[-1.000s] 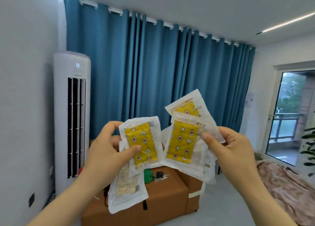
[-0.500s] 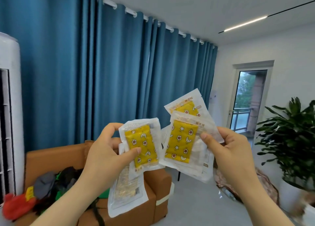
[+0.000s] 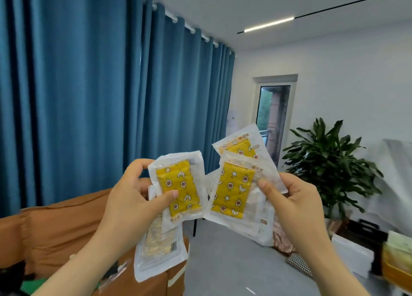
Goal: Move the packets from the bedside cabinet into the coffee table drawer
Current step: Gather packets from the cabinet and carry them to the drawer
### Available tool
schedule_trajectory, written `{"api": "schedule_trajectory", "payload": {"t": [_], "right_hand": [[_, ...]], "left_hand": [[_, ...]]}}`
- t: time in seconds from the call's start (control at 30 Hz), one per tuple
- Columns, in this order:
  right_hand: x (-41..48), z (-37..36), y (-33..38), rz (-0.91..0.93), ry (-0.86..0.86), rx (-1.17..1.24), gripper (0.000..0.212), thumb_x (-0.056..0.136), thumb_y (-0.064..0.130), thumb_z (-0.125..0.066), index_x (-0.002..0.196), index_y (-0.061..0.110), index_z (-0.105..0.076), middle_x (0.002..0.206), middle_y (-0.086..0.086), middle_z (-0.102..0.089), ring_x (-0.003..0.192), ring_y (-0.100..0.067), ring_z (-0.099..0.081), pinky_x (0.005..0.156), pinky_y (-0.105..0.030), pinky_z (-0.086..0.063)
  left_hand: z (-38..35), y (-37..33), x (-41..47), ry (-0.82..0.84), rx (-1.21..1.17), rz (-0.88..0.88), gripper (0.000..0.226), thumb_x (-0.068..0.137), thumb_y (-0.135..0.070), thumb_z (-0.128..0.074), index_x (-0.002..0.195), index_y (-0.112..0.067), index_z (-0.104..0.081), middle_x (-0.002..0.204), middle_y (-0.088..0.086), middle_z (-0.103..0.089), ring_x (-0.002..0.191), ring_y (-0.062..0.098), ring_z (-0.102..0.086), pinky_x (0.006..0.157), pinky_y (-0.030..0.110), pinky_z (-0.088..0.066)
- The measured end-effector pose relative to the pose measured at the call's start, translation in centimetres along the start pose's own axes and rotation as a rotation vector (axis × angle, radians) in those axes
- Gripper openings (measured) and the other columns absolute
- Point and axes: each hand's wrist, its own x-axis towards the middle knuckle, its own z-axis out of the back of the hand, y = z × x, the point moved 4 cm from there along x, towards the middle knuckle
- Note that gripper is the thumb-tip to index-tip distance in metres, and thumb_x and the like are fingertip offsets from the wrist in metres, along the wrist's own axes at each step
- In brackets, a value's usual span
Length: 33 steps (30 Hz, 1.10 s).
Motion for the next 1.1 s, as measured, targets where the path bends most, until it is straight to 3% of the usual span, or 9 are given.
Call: {"api": "schedule_trajectory", "payload": {"t": [0.13, 0.33, 0.47, 0.53, 0.63, 0.7, 0.8, 0.93, 1.1], "right_hand": [[2.2, -0.6, -3.5, -0.056, -0.038, -0.072, 0.009, 0.087, 0.016, -0.066, 0.083, 0.019, -0.073, 0.070, 0.003, -0.073, 0.059, -0.014, -0.067, 0.054, -0.026, -0.054], [5.8, 0.5, -9.3, -0.075, -0.092, -0.147, 0.013, 0.087, 0.017, -0.065, 0.076, 0.020, -0.072, 0.067, 0.001, -0.072, 0.054, -0.017, -0.064, 0.049, -0.031, -0.051], [9.0, 2.9, -14.3, -0.094, -0.152, -0.184, 0.015, 0.087, 0.016, -0.065, 0.077, 0.025, -0.071, 0.066, 0.006, -0.072, 0.050, -0.006, -0.060, 0.044, -0.018, -0.047], [10.6, 4.4, -16.7, -0.108, -0.179, -0.196, 0.015, 0.088, 0.016, -0.065, 0.078, 0.026, -0.071, 0.069, 0.008, -0.072, 0.055, -0.006, -0.064, 0.050, -0.022, -0.051], [12.9, 6.6, -20.1, -0.141, -0.195, -0.217, 0.012, 0.088, 0.021, -0.064, 0.081, 0.028, -0.071, 0.072, 0.007, -0.073, 0.065, -0.016, -0.069, 0.058, -0.040, -0.057], [14.1, 8.1, -22.0, -0.148, -0.207, -0.226, 0.011, 0.088, 0.023, -0.064, 0.082, 0.028, -0.071, 0.075, 0.010, -0.074, 0.068, -0.014, -0.070, 0.059, -0.035, -0.058], [15.4, 10.5, -24.5, -0.158, -0.241, -0.254, 0.011, 0.088, 0.020, -0.064, 0.081, 0.023, -0.072, 0.076, 0.011, -0.074, 0.067, -0.007, -0.067, 0.056, -0.021, -0.053], [16.3, 13.6, -28.3, -0.194, -0.304, -0.315, 0.010, 0.088, 0.021, -0.065, 0.084, 0.024, -0.073, 0.079, 0.012, -0.074, 0.071, -0.008, -0.069, 0.064, -0.036, -0.057], [17.1, 17.3, -33.7, -0.267, -0.378, -0.347, 0.008, 0.088, 0.021, -0.065, 0.086, 0.021, -0.073, 0.080, 0.007, -0.075, 0.074, -0.012, -0.071, 0.066, -0.045, -0.059]], "left_hand": [[-2.6, 3.0, 4.0, 0.061, -0.037, 0.005, 0.042, 0.074, -0.017, -0.078, 0.103, -0.029, -0.051, 0.080, -0.005, -0.076, 0.070, 0.015, -0.073, 0.070, 0.047, -0.058], [-8.8, 6.4, 9.8, 0.111, -0.040, -0.009, 0.041, 0.074, -0.018, -0.078, 0.100, -0.034, -0.051, 0.081, -0.009, -0.075, 0.070, 0.012, -0.073, 0.072, 0.046, -0.058], [-15.1, 7.6, 13.9, 0.178, -0.034, -0.026, 0.041, 0.074, -0.018, -0.078, 0.102, -0.030, -0.050, 0.078, -0.009, -0.075, 0.068, 0.011, -0.073, 0.071, 0.043, -0.058], [-18.4, 7.7, 15.9, 0.204, -0.033, -0.035, 0.041, 0.074, -0.018, -0.078, 0.102, -0.029, -0.051, 0.077, -0.009, -0.075, 0.067, 0.010, -0.072, 0.068, 0.036, -0.057], [-23.3, 8.1, 18.5, 0.238, -0.043, -0.058, 0.041, 0.074, -0.019, -0.078, 0.103, -0.029, -0.051, 0.077, -0.016, -0.074, 0.066, 0.003, -0.071, 0.054, 0.015, -0.051], [-26.3, 8.5, 19.8, 0.261, -0.062, -0.060, 0.040, 0.075, -0.018, -0.077, 0.102, -0.031, -0.050, 0.077, -0.021, -0.072, 0.066, -0.002, -0.069, 0.046, 0.010, -0.048], [-31.1, 9.0, 21.4, 0.328, -0.062, -0.062, 0.041, 0.075, -0.020, -0.077, 0.103, -0.031, -0.049, 0.077, -0.019, -0.073, 0.066, -0.001, -0.069, 0.050, 0.013, -0.049], [-37.5, 10.0, 23.3, 0.412, -0.092, -0.054, 0.043, 0.073, -0.021, -0.078, 0.102, -0.037, -0.049, 0.086, -0.007, -0.075, 0.072, 0.007, -0.072, 0.064, 0.029, -0.057], [-46.0, 11.9, 25.5, 0.533, -0.146, -0.058, 0.042, 0.073, -0.019, -0.078, 0.099, -0.037, -0.050, 0.087, -0.010, -0.074, 0.073, 0.003, -0.071, 0.060, 0.025, -0.056]]}}
